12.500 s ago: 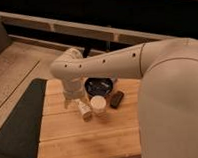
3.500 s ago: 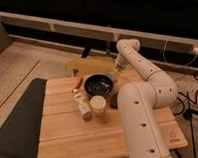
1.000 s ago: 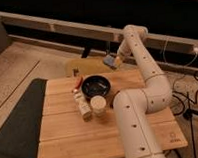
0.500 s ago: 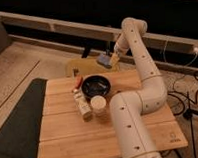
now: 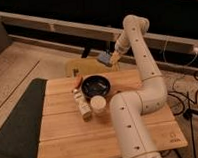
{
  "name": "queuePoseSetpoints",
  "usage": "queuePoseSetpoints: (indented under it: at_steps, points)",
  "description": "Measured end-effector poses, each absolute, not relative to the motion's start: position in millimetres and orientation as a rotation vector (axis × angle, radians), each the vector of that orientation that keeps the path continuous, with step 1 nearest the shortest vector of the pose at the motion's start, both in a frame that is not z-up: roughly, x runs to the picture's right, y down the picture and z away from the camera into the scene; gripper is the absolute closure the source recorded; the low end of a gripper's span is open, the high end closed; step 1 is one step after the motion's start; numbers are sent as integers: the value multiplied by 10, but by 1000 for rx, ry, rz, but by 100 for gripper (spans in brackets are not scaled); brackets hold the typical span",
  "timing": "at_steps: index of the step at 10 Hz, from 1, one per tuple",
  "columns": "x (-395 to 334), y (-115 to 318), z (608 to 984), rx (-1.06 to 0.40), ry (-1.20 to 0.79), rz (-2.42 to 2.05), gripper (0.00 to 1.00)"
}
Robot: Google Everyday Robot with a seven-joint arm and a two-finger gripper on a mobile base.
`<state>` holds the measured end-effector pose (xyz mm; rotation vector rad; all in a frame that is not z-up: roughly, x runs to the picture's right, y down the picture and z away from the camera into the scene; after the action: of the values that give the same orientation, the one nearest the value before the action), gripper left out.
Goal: Place the white sponge in the ceramic bowl
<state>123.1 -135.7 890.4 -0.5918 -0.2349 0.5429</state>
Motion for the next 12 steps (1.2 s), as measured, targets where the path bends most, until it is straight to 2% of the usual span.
queuePoseSetpoints:
  at_steps: [9, 12]
  points:
    - [1216, -1346, 8921, -596, -233, 541, 100]
    - [1176, -1438, 9072, -559, -239, 505, 100]
